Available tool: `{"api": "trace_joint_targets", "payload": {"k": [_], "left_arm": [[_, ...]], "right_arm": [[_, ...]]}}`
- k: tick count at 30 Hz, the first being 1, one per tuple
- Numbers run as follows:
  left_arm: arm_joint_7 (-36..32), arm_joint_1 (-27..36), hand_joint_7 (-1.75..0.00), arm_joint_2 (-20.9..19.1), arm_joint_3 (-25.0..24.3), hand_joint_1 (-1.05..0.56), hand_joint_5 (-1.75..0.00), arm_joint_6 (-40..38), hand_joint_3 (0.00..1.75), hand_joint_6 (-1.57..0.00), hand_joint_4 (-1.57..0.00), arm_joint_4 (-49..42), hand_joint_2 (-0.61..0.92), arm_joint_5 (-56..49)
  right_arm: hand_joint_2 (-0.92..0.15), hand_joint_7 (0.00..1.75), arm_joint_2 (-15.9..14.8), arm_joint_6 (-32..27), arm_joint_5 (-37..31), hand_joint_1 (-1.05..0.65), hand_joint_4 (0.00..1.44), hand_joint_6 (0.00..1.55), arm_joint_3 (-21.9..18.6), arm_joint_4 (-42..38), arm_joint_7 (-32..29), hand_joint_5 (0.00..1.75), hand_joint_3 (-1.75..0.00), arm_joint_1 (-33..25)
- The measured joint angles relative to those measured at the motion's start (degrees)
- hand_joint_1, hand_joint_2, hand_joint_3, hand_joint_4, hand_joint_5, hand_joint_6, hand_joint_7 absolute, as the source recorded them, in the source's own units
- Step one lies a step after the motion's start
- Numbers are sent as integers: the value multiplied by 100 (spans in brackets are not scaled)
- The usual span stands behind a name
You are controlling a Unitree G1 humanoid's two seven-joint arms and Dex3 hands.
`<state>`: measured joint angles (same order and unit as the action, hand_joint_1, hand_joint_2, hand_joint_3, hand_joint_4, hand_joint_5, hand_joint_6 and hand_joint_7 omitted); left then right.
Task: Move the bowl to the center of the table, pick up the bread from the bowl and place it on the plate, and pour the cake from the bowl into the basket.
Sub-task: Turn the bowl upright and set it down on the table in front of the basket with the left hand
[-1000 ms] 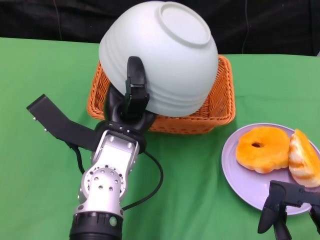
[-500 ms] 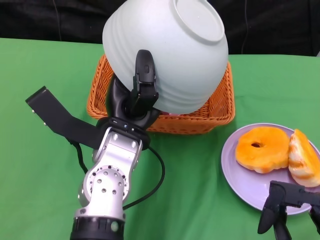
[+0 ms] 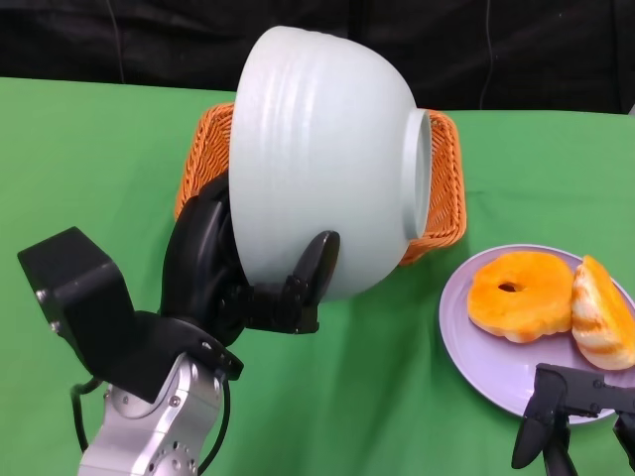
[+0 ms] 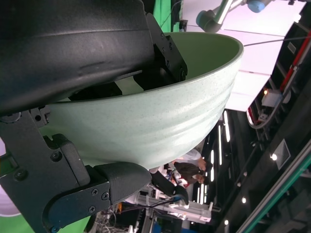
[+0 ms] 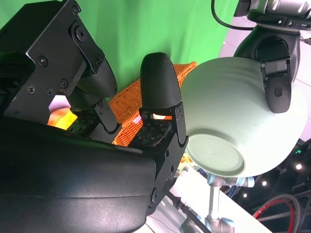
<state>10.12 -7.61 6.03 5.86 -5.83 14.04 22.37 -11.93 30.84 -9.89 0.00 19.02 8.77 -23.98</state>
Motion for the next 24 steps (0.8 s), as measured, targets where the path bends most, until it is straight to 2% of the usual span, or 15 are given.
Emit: {"api": "trace_joint_targets", "payload": {"k": [3,6,11,13,19,21,24], "left_arm": [[37,145,-164,-147,115,-14,-175,237,130,-94,-107,151,42,-439],[50,289,-161,-289,226,-13,-174,553,130,-94,-106,179,44,-952],[50,552,-158,-506,378,-10,-174,1460,149,-92,-102,173,38,-1818],[49,695,-158,-601,459,-10,-174,1760,151,-92,-101,174,37,-2121],[9,1100,-160,-893,517,-16,-175,2396,161,-92,-104,175,29,-2944],[-60,1224,-167,-1046,523,-15,-175,2505,172,-88,-104,214,19,-3391],[-86,1371,-169,-1221,529,-16,-175,2592,174,-86,-103,289,17,-3796]], "right_arm": [[-21,152,0,-5,0,26,97,82,-2,0,0,175,-175,0],[-21,152,0,-5,0,26,98,82,-3,-1,-2,175,-175,2],[-21,151,-1,-4,3,27,96,81,-6,-7,-2,175,-175,8],[-21,151,-1,0,7,28,96,81,-11,-18,-2,175,-175,4],[-21,151,-3,0,14,27,97,82,-17,-22,-1,175,-175,-14],[-21,151,-4,0,15,27,96,82,-17,-21,-1,175,-175,-13],[-21,151,-5,-1,14,26,96,82,-17,-21,-1,175,-175,-12]]}}
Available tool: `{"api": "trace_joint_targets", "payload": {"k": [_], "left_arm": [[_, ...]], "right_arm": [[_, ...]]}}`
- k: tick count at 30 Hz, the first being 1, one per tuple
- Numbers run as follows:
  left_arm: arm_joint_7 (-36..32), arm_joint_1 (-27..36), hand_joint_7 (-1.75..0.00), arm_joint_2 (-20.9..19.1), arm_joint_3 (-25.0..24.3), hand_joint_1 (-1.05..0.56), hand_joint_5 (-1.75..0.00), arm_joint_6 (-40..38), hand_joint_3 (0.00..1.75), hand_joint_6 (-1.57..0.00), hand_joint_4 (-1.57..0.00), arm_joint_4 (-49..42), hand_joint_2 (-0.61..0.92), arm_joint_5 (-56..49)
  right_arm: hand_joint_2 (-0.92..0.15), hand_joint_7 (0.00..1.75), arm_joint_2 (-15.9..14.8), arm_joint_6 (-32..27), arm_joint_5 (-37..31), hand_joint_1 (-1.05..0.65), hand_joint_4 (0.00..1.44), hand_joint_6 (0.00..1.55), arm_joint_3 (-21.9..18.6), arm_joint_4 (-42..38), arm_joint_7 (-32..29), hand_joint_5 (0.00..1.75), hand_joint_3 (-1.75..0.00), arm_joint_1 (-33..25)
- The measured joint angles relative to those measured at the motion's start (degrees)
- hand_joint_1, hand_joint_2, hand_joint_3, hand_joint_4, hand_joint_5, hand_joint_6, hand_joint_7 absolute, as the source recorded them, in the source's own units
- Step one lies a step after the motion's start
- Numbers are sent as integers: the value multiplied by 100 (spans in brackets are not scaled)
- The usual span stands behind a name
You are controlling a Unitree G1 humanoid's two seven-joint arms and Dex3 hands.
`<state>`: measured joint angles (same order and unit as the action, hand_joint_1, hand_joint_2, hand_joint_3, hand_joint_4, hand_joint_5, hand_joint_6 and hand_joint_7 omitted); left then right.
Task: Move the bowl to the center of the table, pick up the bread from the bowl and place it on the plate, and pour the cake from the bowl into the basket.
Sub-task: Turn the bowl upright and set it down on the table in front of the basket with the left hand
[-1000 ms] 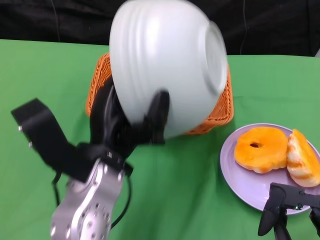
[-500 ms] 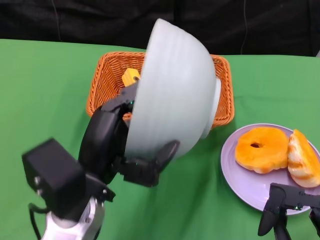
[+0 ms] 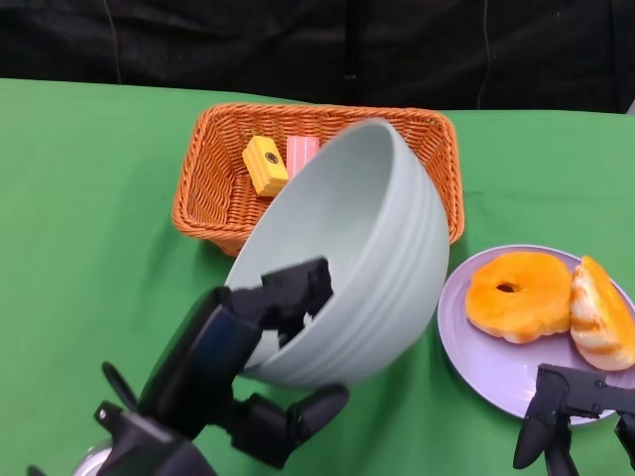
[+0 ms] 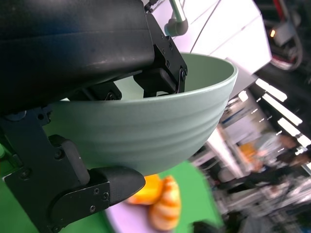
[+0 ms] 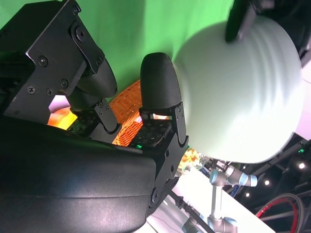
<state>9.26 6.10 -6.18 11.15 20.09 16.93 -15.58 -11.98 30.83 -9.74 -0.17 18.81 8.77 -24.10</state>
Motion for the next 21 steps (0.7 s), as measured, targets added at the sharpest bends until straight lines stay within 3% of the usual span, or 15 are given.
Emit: {"api": "trace_joint_targets", "payload": {"k": [6,14,16,20,21], "left_arm": [[-377,304,-172,-455,68,-21,-175,816,170,-80,-100,-22,18,-1142],[-513,378,-173,-491,92,-22,-175,879,169,-80,-100,-38,19,-1295],[-735,407,-174,-584,96,-22,-175,1001,146,-79,-97,-38,34,-1799],[-1034,531,-175,-809,147,-23,-175,1190,139,-79,-97,-98,38,-2514],[-1141,548,-175,-824,160,-22,-175,1194,126,-76,-97,-98,39,-2698]], "right_arm": [[-20,151,-4,0,1,26,96,82,-3,0,0,175,-175,-2],[-20,150,-5,0,1,25,96,82,-3,0,1,175,-175,-9],[-20,150,-5,1,1,26,96,82,-2,0,1,175,-175,-8],[-21,150,-5,1,2,26,96,82,-2,0,0,175,-175,-10],[-21,150,-5,4,2,26,96,82,-2,0,0,175,-175,-11]]}}
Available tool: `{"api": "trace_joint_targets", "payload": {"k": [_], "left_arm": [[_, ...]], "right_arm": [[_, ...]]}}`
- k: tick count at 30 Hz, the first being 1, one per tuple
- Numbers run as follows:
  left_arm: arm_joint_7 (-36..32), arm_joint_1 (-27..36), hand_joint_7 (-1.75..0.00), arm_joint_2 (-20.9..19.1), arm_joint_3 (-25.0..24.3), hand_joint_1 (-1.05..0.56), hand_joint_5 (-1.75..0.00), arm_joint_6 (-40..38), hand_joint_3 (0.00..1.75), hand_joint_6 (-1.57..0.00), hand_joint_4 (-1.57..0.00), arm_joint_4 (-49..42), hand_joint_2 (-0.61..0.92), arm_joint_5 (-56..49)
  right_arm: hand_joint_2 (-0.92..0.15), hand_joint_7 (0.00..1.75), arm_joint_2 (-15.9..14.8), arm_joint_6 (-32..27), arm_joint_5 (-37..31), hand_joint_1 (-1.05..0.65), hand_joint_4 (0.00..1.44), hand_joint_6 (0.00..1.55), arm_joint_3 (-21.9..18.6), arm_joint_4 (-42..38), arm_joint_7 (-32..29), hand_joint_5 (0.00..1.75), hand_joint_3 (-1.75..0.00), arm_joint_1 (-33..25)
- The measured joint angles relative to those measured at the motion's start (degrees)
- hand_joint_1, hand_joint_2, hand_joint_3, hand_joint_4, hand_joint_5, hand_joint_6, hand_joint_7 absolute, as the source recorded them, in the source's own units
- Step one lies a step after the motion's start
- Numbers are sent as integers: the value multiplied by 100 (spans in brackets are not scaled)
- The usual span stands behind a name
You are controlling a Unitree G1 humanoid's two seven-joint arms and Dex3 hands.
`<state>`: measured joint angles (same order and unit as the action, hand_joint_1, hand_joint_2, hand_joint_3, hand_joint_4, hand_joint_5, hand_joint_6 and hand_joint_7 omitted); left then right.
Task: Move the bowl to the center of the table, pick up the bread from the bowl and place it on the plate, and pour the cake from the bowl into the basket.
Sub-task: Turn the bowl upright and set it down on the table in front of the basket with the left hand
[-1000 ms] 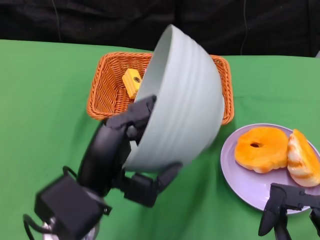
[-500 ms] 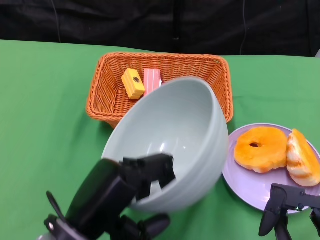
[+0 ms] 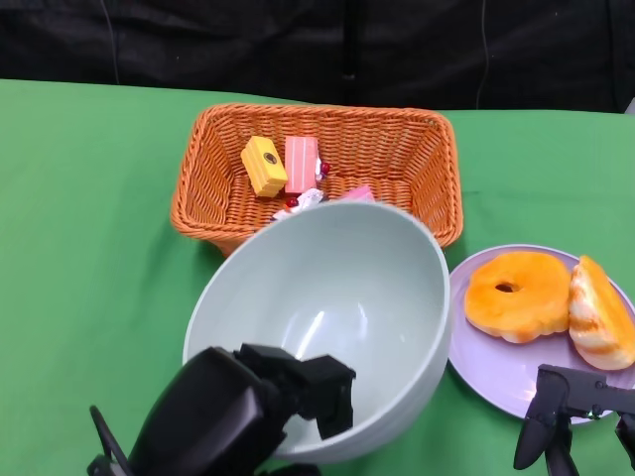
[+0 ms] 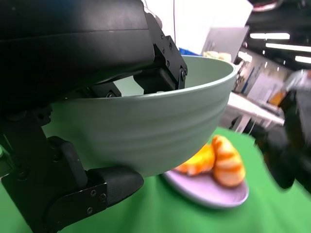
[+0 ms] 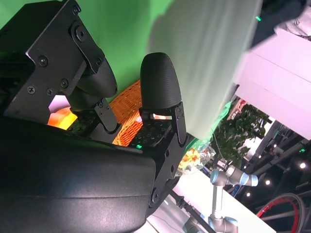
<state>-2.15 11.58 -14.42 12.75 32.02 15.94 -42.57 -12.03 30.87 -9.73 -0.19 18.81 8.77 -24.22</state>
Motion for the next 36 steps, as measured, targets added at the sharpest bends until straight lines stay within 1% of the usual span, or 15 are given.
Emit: {"api": "trace_joint_targets", "payload": {"k": [4,5,7,9,14,23,25,26,29,33,36], "left_arm": [[-490,39,-175,-220,144,-23,-175,-136,107,-74,-97,-90,42,-1284],[-537,54,-175,-258,194,-23,-175,-188,106,-74,-97,-127,42,-1465],[-708,55,-171,-336,279,-25,-175,-294,95,-74,-96,-196,48,-1818],[-889,26,-171,-398,324,-26,-175,-420,90,-73,-95,-295,50,-2072],[-1220,-87,-172,-517,467,-26,-175,-658,87,-73,-96,-431,48,-2301],[-1389,-113,-173,-642,667,-26,-175,-900,87,-72,-96,-498,48,-2321],[-1562,-160,-127,-628,752,-31,-175,-1129,66,-86,-95,-578,56,-2609],[-1654,-185,-120,-600,796,-31,-175,-1305,62,-88,-95,-648,58,-2790],[-1842,-246,-113,-565,906,-31,-175,-1690,55,-91,-95,-813,59,-3021],[-2063,-326,-114,-570,1048,-29,-175,-1892,52,-92,-95,-920,59,-3079],[-2258,-382,-113,-570,1149,-30,-175,-2023,51,-90,-95,-1130,60,-3125]], "right_arm": [[-21,150,-4,35,-2,25,96,82,-1,2,0,175,-175,3],[-21,150,-5,35,-2,25,96,82,-1,3,0,175,-175,-1],[-21,150,-9,30,-1,25,96,82,-1,30,5,175,-175,-16],[-21,151,-13,22,1,25,97,83,-1,63,13,175,-175,-27],[-20,151,-15,4,1,25,97,83,0,110,20,175,-175,-63],[-20,150,-15,-8,0,24,96,83,0,169,21,175,-175,-101],[-20,151,-14,5,-52,20,94,82,0,168,6,175,-175,-121],[-20,151,-14,27,-90,19,94,82,-2,164,-5,175,-175,-138],[-19,151,-14,130,-204,18,94,82,-5,140,-51,175,-175,-176],[-19,153,-14,140,-276,20,94,82,-7,141,-100,175,-175,-199],[-20,153,-14,141,-304,20,93,82,-6,141,-110,175,-175,-201]]}}
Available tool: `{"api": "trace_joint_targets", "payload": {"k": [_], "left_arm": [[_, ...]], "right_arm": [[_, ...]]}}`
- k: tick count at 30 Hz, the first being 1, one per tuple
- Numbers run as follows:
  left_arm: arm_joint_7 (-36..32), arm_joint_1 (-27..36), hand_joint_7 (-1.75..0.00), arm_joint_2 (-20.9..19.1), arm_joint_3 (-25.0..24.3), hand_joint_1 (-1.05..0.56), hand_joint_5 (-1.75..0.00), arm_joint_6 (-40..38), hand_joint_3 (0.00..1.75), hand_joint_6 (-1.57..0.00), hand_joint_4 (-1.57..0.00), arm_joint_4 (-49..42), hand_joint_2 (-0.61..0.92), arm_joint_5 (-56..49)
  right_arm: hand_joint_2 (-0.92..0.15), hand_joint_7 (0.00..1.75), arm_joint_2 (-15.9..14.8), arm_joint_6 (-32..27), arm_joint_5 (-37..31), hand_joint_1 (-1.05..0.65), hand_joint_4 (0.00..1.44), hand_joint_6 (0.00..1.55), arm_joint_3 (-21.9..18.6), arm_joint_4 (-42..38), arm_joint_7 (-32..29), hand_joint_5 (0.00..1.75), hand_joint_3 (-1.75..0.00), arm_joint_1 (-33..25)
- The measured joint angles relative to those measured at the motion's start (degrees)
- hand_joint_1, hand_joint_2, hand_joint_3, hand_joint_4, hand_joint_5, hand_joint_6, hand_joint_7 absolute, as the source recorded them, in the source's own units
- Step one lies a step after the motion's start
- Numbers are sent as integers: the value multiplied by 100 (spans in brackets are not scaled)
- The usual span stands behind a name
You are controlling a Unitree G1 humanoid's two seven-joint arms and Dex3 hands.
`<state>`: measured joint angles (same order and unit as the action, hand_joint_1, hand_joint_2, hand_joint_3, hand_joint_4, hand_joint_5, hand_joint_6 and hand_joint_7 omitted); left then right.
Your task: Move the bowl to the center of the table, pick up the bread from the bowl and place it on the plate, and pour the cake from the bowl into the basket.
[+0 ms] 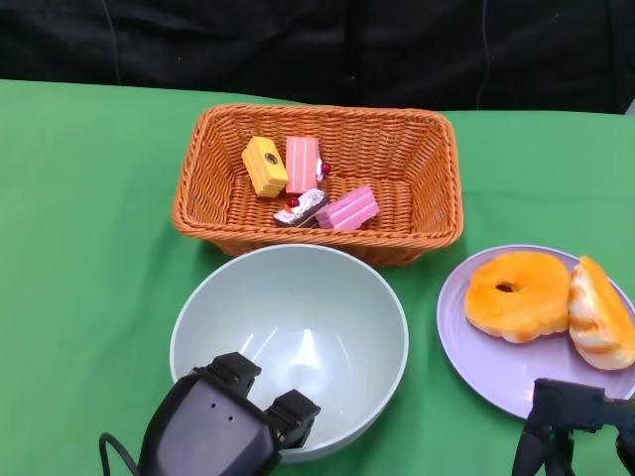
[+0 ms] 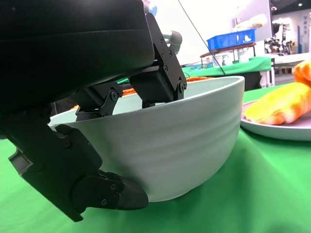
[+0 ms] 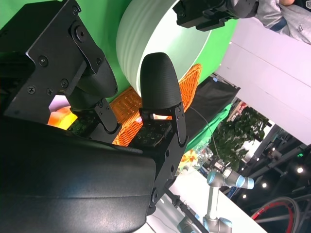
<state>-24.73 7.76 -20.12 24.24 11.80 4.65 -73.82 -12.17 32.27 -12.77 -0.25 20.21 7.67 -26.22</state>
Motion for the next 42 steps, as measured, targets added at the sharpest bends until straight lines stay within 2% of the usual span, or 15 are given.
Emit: {"api": "trace_joint_targets", "payload": {"k": [6,9,10,12,14,16,19,22,28,36,38,40,42], "left_arm": [[-125,-259,-113,-5,182,-30,-175,-184,38,-89,-93,-462,69,37],[-122,-373,-111,-95,274,-29,-175,1,34,-85,-84,-630,74,285],[-56,-404,-106,-145,292,-31,-167,79,28,-81,-80,-649,79,417],[141,-435,-102,-248,322,-32,-163,179,23,-80,-79,-649,83,636],[732,-383,-44,-303,335,-43,-89,116,22,-69,-62,-389,90,858],[1598,-238,-19,-322,333,-51,-60,-56,21,-60,-51,66,92,1155],[2643,9,-4,-338,322,-65,-41,-374,23,-42,-31,764,92,1395],[3495,134,0,-339,265,-78,-31,-752,26,-26,-15,1369,92,1407],[4157,308,-1,-340,200,-88,-29,-979,29,-20,-9,2105,92,1345],[4185,562,-2,-349,-177,-89,-33,-888,32,-23,-8,2742,92,1601],[3799,757,-10,-246,-424,-69,-45,-696,28,-42,-29,2712,92,2108],[3086,957,-12,-38,-706,-59,-53,-336,26,-52,-39,2633,92,2751],[2502,1081,-16,162,-892,-44,-86,82,25,-63,-40,2465,92,3261]], "right_arm": [[-20,154,0,24,-1,23,94,82,1,-67,-5,175,-175,19],[-20,153,0,54,-12,23,94,82,0,-94,-14,175,-175,23],[-20,153,0,54,-34,23,93,82,1,-94,-16,175,-175,23],[-20,153,0,52,-64,23,93,81,1,-94,-16,175,-175,20],[-20,153,0,51,-74,23,93,81,1,-94,-18,175,-175,17],[-19,153,-1,51,-79,22,92,81,0,-94,-19,175,-175,17],[-19,153,-8,51,-79,22,92,81,-14,-95,-19,175,-175,21],[-18,153,-17,50,-78,22,91,81,-19,-96,-17,175,-175,38],[-18,153,-30,43,-74,19,93,81,-16,-123,-14,175,-175,64],[-16,152,-35,355,-49,19,91,82,11,-358,-19,175,-175,176],[-18,151,-40,366,80,18,89,82,63,-377,19,175,-175,226],[-19,150,-42,358,261,19,88,81,136,-411,94,175,-175,281],[-20,148,-42,277,409,21,87,80,255,-409,186,175,-175,361]]}}
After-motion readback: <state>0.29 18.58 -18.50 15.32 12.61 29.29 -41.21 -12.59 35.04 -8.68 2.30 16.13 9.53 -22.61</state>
